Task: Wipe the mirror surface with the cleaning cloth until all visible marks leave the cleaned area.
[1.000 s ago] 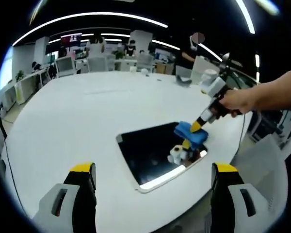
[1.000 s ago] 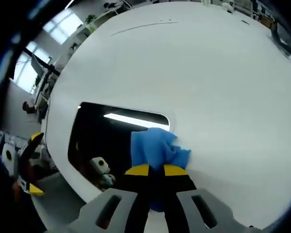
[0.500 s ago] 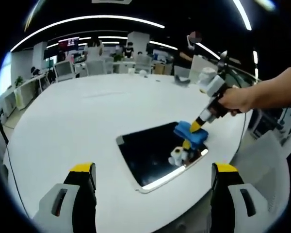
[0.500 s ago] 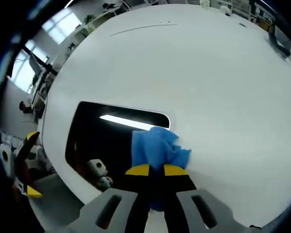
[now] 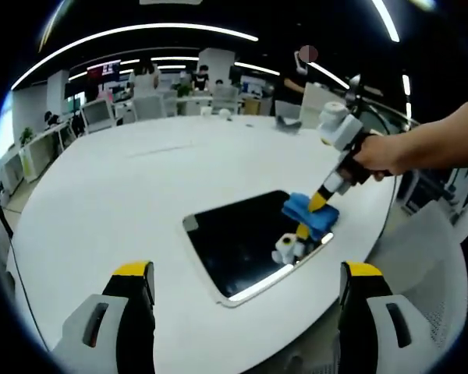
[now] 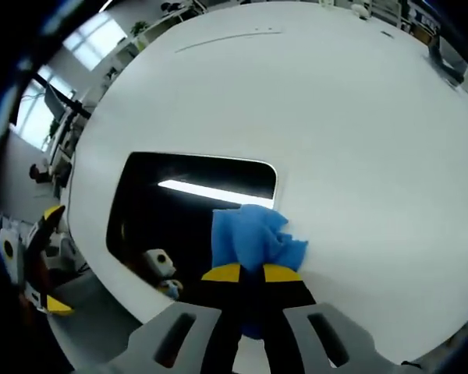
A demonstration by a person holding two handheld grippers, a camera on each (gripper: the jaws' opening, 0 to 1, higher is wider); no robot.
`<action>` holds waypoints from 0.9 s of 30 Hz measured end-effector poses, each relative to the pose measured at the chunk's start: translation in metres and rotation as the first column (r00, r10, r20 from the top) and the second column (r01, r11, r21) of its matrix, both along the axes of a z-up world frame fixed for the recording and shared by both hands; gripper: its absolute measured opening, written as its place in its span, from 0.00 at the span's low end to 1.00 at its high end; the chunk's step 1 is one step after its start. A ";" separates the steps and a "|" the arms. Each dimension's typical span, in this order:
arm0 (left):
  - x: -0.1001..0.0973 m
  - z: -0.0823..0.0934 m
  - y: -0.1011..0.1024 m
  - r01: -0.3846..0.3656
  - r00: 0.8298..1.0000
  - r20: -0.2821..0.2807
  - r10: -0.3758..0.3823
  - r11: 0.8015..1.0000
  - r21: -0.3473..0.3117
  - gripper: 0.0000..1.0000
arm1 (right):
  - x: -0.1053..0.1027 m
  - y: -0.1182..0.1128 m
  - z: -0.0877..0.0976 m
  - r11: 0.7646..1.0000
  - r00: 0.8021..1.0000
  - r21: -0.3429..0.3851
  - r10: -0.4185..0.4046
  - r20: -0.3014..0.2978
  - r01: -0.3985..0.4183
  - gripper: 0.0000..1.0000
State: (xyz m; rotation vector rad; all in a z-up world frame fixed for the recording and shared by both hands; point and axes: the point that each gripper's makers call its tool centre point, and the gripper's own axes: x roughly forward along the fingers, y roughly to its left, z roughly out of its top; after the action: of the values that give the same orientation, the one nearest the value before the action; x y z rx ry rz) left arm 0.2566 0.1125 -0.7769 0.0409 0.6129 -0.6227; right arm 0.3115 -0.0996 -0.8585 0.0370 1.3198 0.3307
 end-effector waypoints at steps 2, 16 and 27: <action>0.000 0.001 0.000 0.003 1.000 0.003 -0.003 1.000 0.000 0.99 | -0.002 0.000 0.000 1.000 1.000 -0.001 -0.005 -0.001 0.005 0.02; -0.004 0.005 -0.004 0.048 0.998 0.032 -0.047 0.999 -0.013 0.99 | -0.019 0.000 -0.002 1.000 1.000 -0.005 -0.012 -0.003 0.012 0.02; -0.009 0.001 -0.006 0.082 0.996 0.017 -0.082 0.996 -0.016 0.99 | -0.031 0.000 -0.001 0.998 0.998 0.012 -0.062 -0.018 0.062 0.02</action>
State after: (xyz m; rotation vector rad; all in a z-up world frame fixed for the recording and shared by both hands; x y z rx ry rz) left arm 0.2471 0.1060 -0.7757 0.0555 0.5920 -0.7064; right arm 0.2802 -0.0998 -0.8599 0.0910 1.3318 0.2865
